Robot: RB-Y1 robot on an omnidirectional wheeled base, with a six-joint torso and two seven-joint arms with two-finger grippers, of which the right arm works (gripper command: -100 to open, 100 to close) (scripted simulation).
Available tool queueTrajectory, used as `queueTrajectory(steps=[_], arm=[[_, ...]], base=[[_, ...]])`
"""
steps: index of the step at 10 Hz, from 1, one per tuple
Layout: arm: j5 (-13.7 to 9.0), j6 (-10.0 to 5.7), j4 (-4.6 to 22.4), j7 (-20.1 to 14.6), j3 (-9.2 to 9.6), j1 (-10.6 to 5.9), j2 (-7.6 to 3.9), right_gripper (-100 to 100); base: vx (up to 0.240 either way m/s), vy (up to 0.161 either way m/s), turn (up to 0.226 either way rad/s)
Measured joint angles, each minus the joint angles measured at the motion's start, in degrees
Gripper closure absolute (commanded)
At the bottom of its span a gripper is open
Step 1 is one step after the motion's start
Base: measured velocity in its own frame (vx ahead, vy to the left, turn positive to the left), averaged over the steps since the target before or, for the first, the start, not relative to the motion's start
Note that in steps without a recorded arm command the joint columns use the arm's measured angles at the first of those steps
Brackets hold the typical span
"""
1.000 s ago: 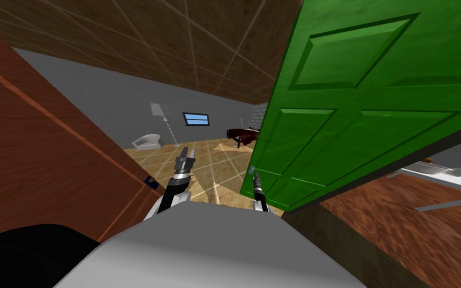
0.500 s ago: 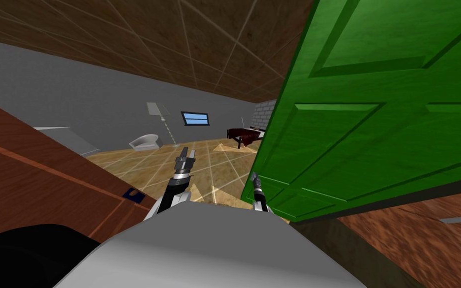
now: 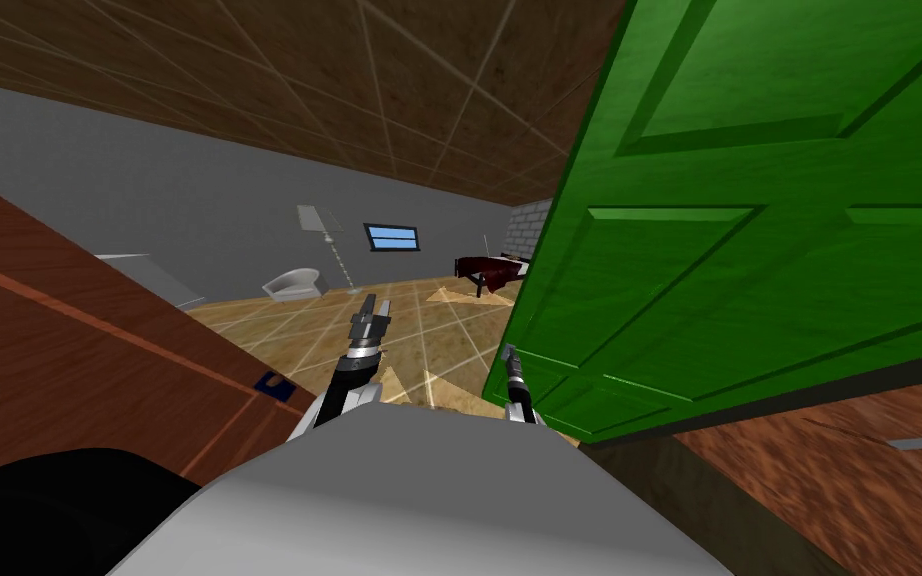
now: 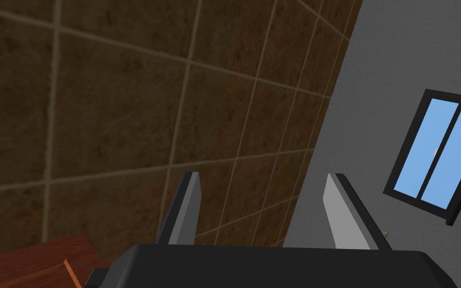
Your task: Push the door open
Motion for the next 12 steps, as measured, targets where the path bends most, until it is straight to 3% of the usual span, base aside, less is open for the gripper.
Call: queueTrajectory(steps=[4,6,8,10,12], arm=[[-0.6,0.7,-0.4,0.4,-1.02,0.86,0.14,100],[-1.5,0.23,0.9,1.0,-2.52,-0.23,-0.19,100],[-2.4,1.32,-1.1,1.3,-3.86,0.57,-0.49,100],[-3.4,0.41,1.3,1.9,-5.68,-0.86,-0.91,100],[-4.2,1.88,-0.7,2.4,-7.04,0.17,-0.72,100]], base=[[0.173,0.038,-0.052],[0.234,0.07,-0.076],[0.197,0.076,-0.087],[0.179,0.083,-0.073],[0.191,0.043,-0.068]])
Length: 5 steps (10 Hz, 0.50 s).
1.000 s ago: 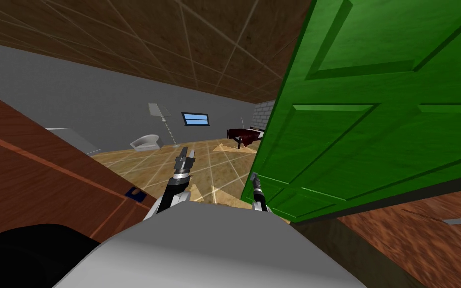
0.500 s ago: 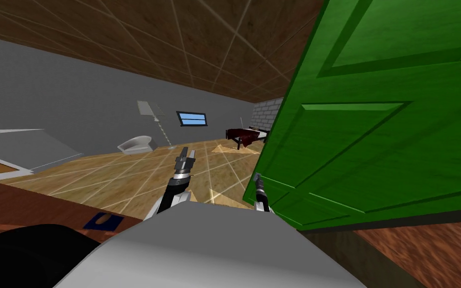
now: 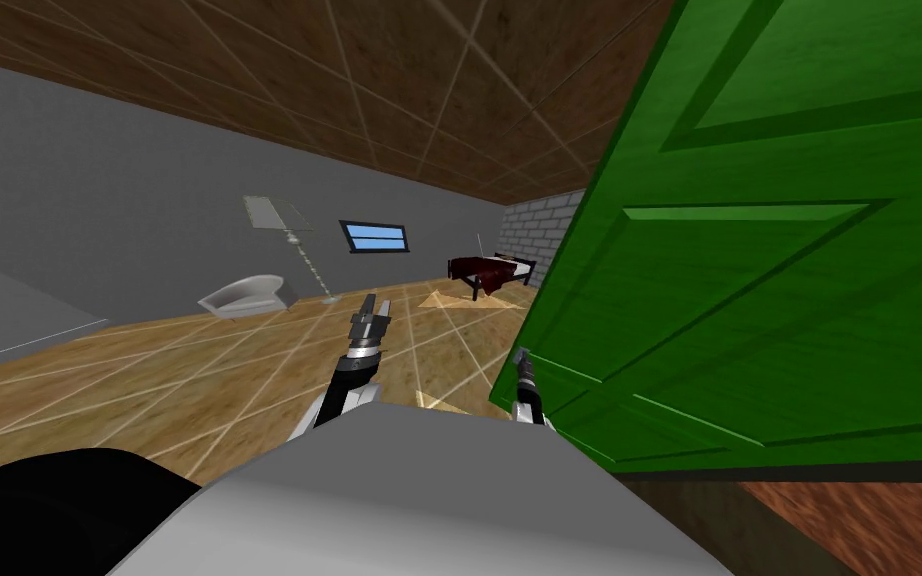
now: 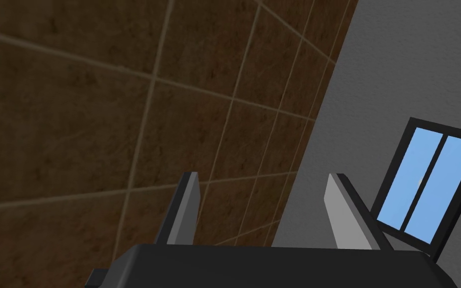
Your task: Push the door open
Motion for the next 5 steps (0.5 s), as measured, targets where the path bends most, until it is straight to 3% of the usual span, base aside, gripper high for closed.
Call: queueTrajectory(steps=[2,5], arm=[[-0.5,-0.73,1.8,0.1,-0.76,-0.88,-0.33,100],[-1.3,-1.13,3.0,0.6,-2.14,-1.06,-0.52,100]], base=[[0.124,0.01,-0.023],[0.217,0.009,-0.044]])
